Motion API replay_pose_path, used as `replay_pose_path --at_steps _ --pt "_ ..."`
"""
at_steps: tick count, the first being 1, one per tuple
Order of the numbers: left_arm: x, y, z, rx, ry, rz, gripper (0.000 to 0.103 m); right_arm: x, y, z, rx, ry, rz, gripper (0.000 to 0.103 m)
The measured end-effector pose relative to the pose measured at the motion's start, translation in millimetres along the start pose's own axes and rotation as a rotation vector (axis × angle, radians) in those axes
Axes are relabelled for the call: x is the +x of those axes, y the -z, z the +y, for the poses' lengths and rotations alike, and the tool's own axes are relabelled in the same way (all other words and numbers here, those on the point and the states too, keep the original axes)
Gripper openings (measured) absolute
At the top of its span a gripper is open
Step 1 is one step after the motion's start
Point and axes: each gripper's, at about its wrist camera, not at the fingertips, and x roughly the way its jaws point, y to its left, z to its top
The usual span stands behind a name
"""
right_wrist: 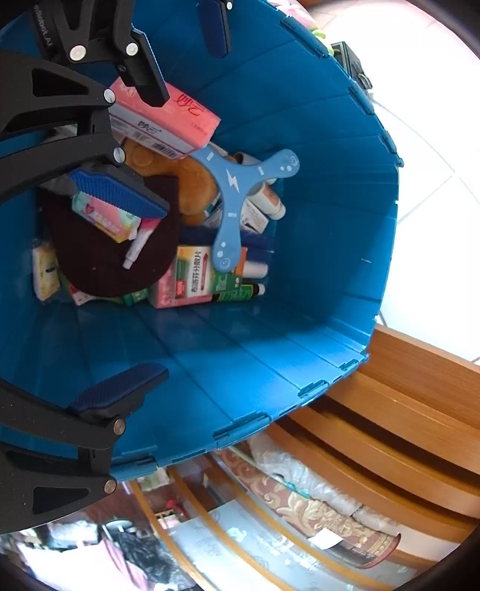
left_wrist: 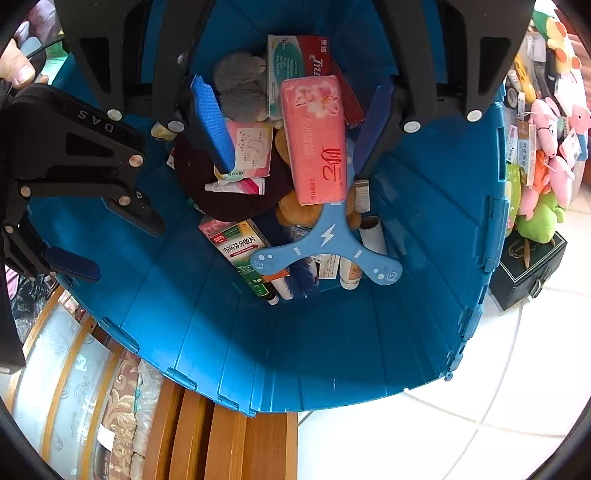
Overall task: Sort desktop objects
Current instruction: 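Open both grippers to drop the tissue pack and tube into the crate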
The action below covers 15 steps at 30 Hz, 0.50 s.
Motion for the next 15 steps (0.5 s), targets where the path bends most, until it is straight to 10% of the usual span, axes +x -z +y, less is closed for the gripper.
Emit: replay_pose_path --at_steps 8,15 --pt "1 -1 4 -0.016 0.006 0.006 0.065 4 -2 0 0.012 0.003 0.03 0.084" --pt "-47 17 15 -0.057 0.017 -0.186 0.066 -1 0 -7 0.049 -0.011 -0.004 0.09"
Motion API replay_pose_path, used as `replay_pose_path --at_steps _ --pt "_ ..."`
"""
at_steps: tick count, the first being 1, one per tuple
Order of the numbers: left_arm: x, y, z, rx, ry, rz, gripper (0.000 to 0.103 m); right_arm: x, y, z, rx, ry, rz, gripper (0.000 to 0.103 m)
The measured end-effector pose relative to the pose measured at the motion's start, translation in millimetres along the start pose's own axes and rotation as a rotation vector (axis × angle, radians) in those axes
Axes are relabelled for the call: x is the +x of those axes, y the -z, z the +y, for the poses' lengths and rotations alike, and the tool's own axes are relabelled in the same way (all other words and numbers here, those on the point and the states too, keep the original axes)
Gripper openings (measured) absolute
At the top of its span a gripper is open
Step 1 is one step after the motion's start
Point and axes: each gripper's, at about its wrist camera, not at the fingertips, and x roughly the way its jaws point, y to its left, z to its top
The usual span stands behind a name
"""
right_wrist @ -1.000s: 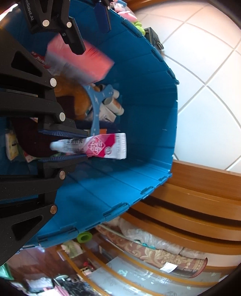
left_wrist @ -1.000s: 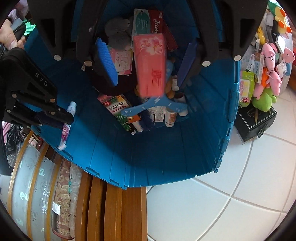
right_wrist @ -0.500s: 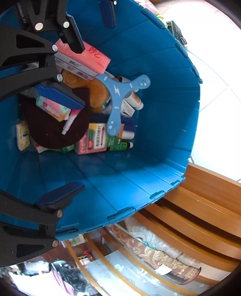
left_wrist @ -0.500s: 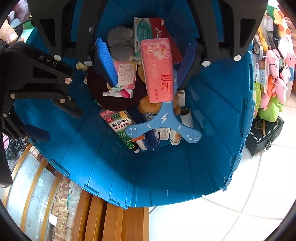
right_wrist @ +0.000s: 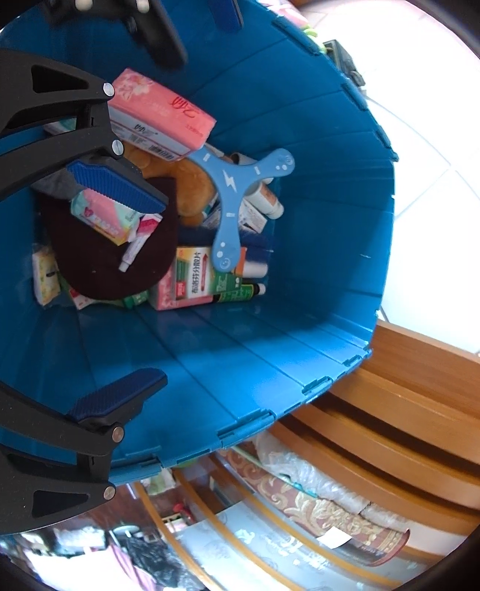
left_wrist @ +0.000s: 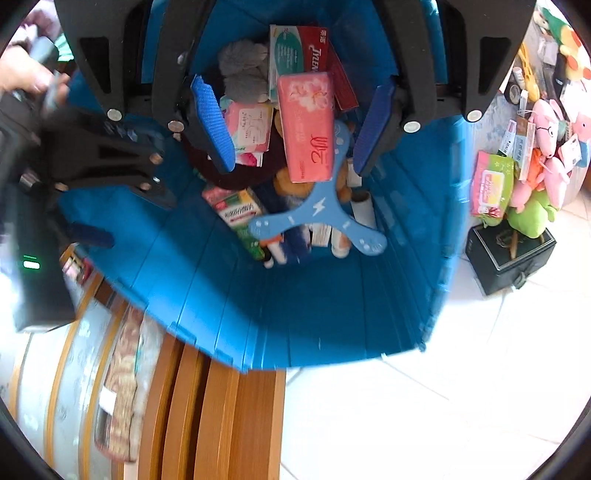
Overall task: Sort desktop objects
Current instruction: 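Move both open grippers back to the pile on the bed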
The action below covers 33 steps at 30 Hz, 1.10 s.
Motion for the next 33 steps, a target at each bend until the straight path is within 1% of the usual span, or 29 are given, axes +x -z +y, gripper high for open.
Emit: replay_pose_path --at_steps 2,4,5,8,10,11,14,16,18,21,22,24,26,28,29,33 --pt "-24 5 10 -0.023 0.009 -0.058 0.066 -2 0 -5 0.029 -0.016 -0.015 0.095" --pt "-52 11 26 -0.055 -0.023 -0.14 0.066 -6 1 -9 0.055 -0.034 -0.039 0.103" --pt "-65 14 35 -0.073 -0.045 -0.18 0.066 -9 1 -11 0.07 -0.029 -0.05 0.103" --pt "-97 30 69 -0.15 -0.123 -0.276 0.073 -12 3 -10 0.084 0.006 -0.07 0.103" --pt "-116 43 94 -0.194 -0.161 -0.33 0.073 -17 4 -7 0.086 0.021 -0.09 0.103" --pt "-123 50 107 -0.215 -0.176 -0.356 0.073 -21 6 -7 0.095 0.005 -0.104 0.103" --pt "-139 74 151 -0.295 -0.22 -0.4 0.073 -43 9 -2 0.162 -0.134 -0.166 0.103" --pt "-143 92 181 -0.36 -0.254 -0.388 0.073 -69 7 7 0.187 -0.209 -0.247 0.103" --pt "-142 106 208 -0.388 -0.286 -0.339 0.073 -97 4 22 0.191 -0.254 -0.331 0.103" --pt "-145 135 247 -0.439 -0.411 -0.276 0.073 -126 -4 54 0.182 -0.326 -0.421 0.103" --pt "-146 145 261 -0.457 -0.425 -0.264 0.073 -132 -8 67 0.174 -0.35 -0.439 0.103" --pt "-152 168 291 -0.498 -0.446 -0.247 0.073 -142 -14 97 0.154 -0.39 -0.462 0.103" --pt "-158 190 320 -0.526 -0.467 -0.232 0.073 -149 -20 133 0.128 -0.421 -0.455 0.103" --pt "-164 212 354 -0.558 -0.506 -0.201 0.073 -156 -23 176 0.089 -0.464 -0.449 0.103" --pt "-168 224 373 -0.582 -0.511 -0.198 0.073 -160 -25 197 0.068 -0.489 -0.452 0.103" --pt "-182 277 445 -0.715 -0.584 -0.152 0.073 -172 -35 298 -0.042 -0.591 -0.472 0.103"
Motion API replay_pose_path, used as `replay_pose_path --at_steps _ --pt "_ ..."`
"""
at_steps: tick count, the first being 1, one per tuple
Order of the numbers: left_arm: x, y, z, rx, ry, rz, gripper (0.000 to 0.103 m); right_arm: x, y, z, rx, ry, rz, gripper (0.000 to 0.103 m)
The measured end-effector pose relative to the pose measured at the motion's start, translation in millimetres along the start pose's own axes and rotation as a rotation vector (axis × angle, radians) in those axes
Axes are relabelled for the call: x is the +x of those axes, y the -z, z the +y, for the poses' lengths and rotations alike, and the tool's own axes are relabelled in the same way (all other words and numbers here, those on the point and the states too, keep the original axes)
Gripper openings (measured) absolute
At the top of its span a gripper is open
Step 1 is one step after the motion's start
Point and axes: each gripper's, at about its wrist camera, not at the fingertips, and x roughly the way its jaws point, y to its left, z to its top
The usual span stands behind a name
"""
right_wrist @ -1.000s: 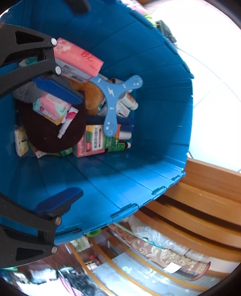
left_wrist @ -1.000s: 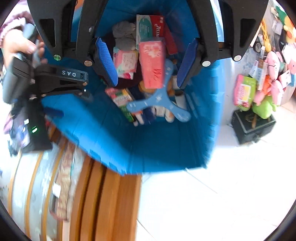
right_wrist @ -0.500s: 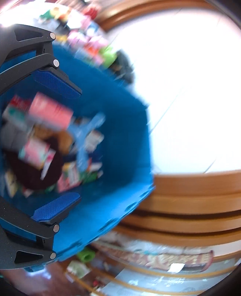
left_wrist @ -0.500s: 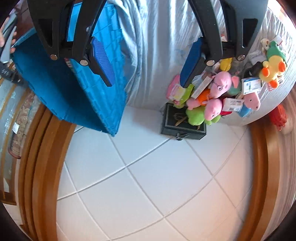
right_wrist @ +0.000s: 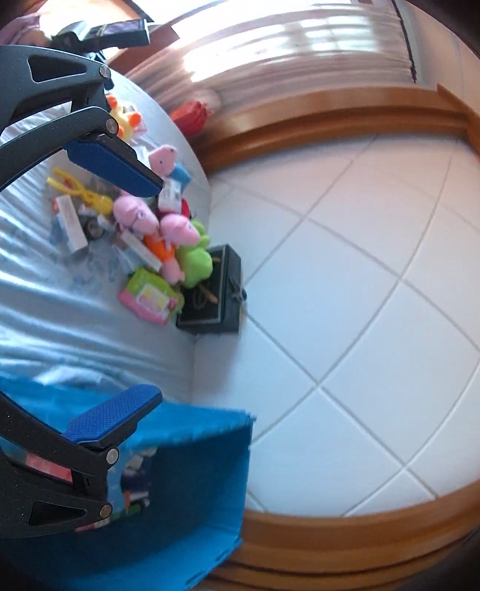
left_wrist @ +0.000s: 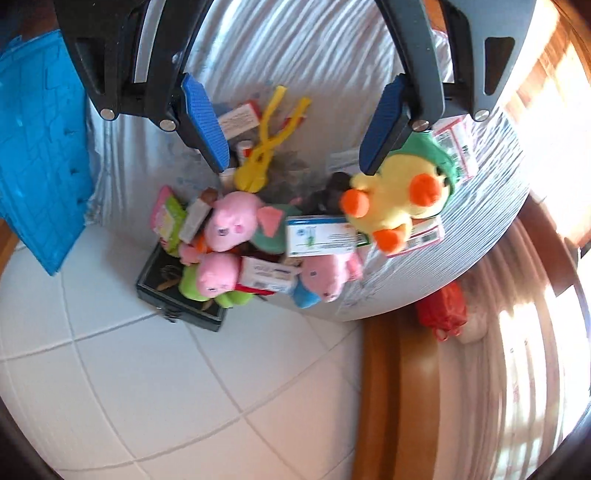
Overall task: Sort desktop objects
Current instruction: 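Move both open grippers back to the pile on the bed, then grasp the yellow duck plush in the green hood with both grippers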
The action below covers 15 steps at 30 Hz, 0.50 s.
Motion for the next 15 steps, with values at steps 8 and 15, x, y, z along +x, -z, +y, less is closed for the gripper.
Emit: replay_pose_path --at_steps 8,15 --pt "61 16 118 -0.22 -0.169 0.094 0.073 144 53 152 -0.164 -0.259 0.224 0.103" --pt "96 27 128 -0.28 -0.209 0.089 0.073 229 108 228 -0.27 -0.361 0.376 0.103"
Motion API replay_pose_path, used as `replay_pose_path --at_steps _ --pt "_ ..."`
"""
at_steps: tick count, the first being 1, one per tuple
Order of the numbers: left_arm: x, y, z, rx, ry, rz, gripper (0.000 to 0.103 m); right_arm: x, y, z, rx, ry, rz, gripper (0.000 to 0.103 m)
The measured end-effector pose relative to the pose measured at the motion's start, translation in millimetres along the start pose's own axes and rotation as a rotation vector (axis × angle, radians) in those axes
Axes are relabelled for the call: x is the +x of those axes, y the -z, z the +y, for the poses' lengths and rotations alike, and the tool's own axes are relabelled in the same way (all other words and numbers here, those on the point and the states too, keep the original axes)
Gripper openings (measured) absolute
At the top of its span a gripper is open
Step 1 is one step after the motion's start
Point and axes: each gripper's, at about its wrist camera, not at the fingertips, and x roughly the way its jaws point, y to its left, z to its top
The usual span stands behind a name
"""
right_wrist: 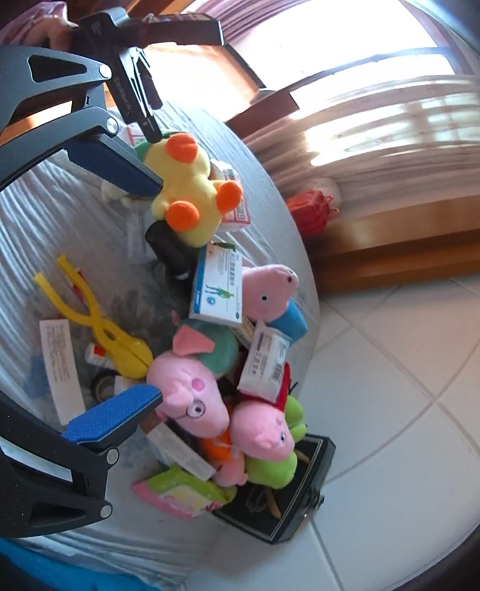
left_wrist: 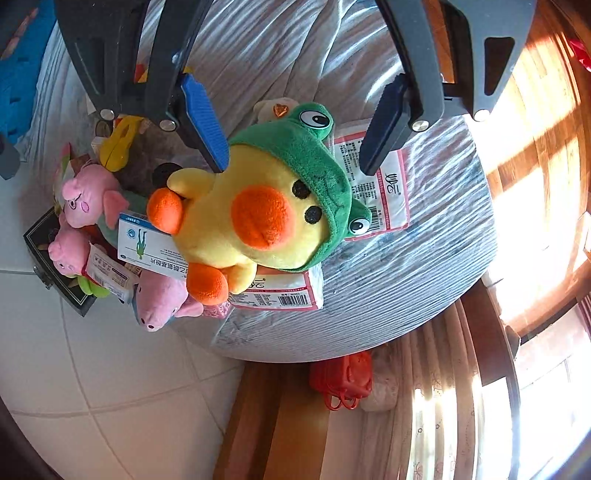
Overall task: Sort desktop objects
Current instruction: 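Grasp the yellow duck plush in the green hood with both grippers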
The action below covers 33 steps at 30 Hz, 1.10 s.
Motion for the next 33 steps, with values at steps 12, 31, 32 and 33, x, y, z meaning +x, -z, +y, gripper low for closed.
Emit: replay_pose_path --at_steps 12,31,32,33 --pt "46 1 -15 -0.002 0.002 0.045 0.073 121 -22 65 -0.166 -0.161 0.173 0.079" --pt "22 -1 -23 0.122 0.066 -0.103 0.049 105 -14 69 -0.203 -0.195 0.088 0.028" --pt "16 -2 -25 0.127 0.077 -0.111 0.049 97 -14 69 -0.205 -0.19 0.073 0.028" --pt "11 -2 -27 0.128 0.089 -0.111 0.046 89 -14 67 -0.2 -0.184 0.063 0.027"
